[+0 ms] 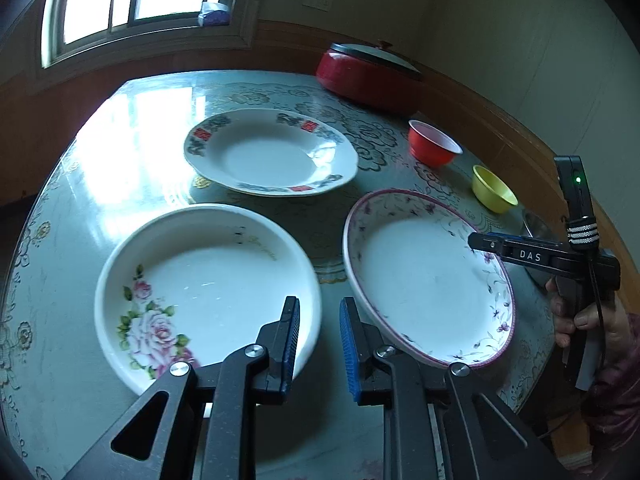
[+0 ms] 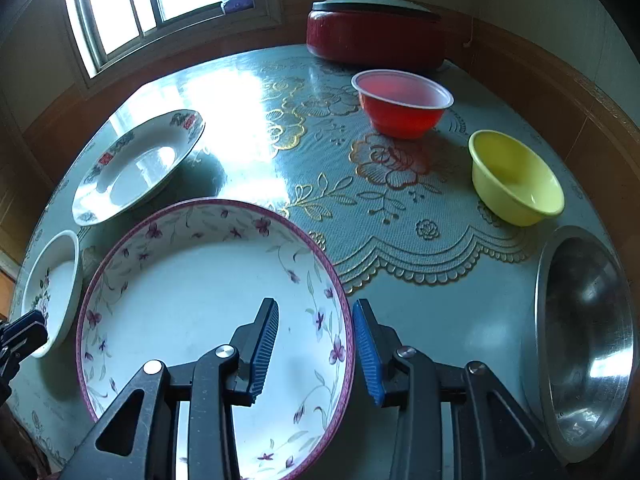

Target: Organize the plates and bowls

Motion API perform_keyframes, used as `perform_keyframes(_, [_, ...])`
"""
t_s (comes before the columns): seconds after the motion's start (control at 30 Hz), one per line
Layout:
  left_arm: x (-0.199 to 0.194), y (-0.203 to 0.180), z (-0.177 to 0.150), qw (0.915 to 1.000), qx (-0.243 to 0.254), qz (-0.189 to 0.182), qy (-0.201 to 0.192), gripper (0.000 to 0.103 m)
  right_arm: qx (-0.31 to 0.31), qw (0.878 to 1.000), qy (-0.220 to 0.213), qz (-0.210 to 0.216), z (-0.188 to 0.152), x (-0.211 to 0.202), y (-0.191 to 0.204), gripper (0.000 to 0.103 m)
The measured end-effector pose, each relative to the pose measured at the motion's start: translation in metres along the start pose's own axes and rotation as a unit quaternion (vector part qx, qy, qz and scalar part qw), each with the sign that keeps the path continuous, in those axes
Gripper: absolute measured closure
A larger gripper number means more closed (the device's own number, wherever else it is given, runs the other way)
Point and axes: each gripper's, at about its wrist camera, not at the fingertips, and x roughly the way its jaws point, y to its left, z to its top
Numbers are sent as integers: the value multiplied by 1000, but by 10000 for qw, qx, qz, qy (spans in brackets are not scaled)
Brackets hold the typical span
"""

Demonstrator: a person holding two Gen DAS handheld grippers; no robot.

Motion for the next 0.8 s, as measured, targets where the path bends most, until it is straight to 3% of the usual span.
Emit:
perform_keyframes(0.2, [-14,38,-6,9992,-337,177,-93,83,-45,9997,-25,-225,5,2,7,63])
perform_keyframes(0.37, [-17,50,4,9989,-389,206,-178,83,261,9988,-330,-232,11,-13,4,63])
perform_keyframes(0.5, [-12,52,23,9987,-205,400,-240,83,403,9970,-487,437,19,-25,18,63])
perform_keyframes(0.63, [3,61,50,9983,-288,501,-116,83,483,9888,-268,1386,33,-18,41,63])
perform_keyframes(0.8, [18,75,84,9974,-492,515,-83,81,616,9766,-35,2058,61,6,61,63])
